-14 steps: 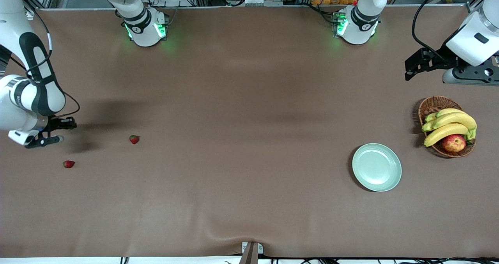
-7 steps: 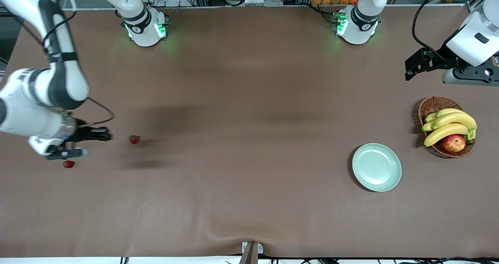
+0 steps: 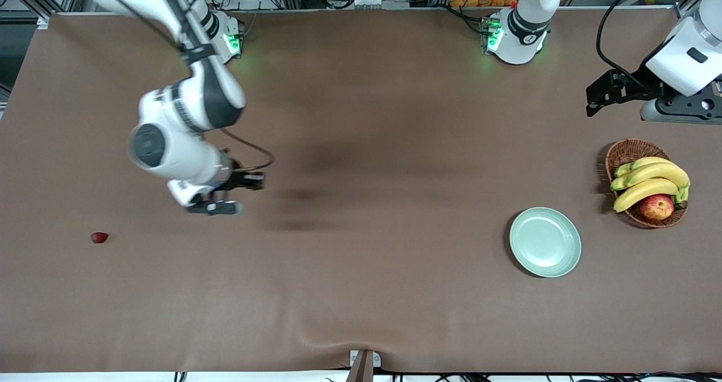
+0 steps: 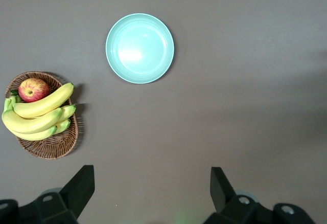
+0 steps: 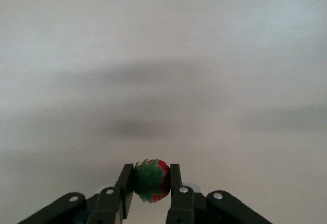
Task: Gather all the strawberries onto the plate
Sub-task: 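Carry the strawberry with the right gripper toward the table middle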
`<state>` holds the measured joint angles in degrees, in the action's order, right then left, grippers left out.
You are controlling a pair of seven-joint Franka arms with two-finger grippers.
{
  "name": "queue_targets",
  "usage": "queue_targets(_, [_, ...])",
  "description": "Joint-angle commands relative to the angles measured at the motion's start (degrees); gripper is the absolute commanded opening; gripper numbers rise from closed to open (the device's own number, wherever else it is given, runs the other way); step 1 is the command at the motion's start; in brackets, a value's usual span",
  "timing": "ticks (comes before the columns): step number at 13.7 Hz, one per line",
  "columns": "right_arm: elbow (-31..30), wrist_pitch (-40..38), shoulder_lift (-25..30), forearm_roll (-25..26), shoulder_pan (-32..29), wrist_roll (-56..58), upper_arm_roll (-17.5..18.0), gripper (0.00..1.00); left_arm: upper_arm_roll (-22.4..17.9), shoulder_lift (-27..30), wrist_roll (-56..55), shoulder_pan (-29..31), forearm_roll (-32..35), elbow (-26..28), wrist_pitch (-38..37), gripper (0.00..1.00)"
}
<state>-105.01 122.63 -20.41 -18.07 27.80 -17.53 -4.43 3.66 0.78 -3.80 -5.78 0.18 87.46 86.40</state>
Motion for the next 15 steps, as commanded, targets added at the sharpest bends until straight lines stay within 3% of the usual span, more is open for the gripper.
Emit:
queue_targets(1, [1.21, 5.05, -4.97, -2.93, 6.54, -1.19, -1.01, 0.0, 0.2, -0.34, 0.63, 0.15, 0.96, -0.97, -0.44, 1.0])
queue_targets(4, [3.14, 10.08, -10.51, -2.84, 11.48, -3.3, -1.01, 0.0, 0.12, -0.78, 0.55, 0.15, 1.05, -0.97, -0.35, 1.0])
queue_targets(8, [5.08, 10.17, -14.92, -2.85, 13.77, -3.39, -1.01, 0.01, 0.11, -3.33, 0.37, -0.03, 1.14, -1.06, 2.02, 1.0])
queue_targets(12, [5.26, 11.22, -17.02, -2.93, 14.13, -3.31, -1.01, 0.17, 0.29, -3.59, 0.28, -0.55, 0.79, -1.15, 2.46, 1.0])
queue_targets(13, [5.26, 11.32, -17.12, -2.93, 14.13, -3.39, -1.01, 0.26, 0.29, -3.68, 0.19, -0.73, 0.44, -1.32, 2.72, 1.0])
queue_targets(14, [5.26, 11.32, -17.12, -2.93, 13.95, -3.39, -1.01, 0.44, 0.73, -3.68, -0.33, -1.08, 0.61, -1.32, 2.81, 1.0])
queue_targets(15, [5.26, 11.32, -16.86, -2.93, 13.26, -3.39, -1.01, 0.7, 0.99, -3.68, -0.51, -1.08, 0.09, -1.32, 3.33, 1.0])
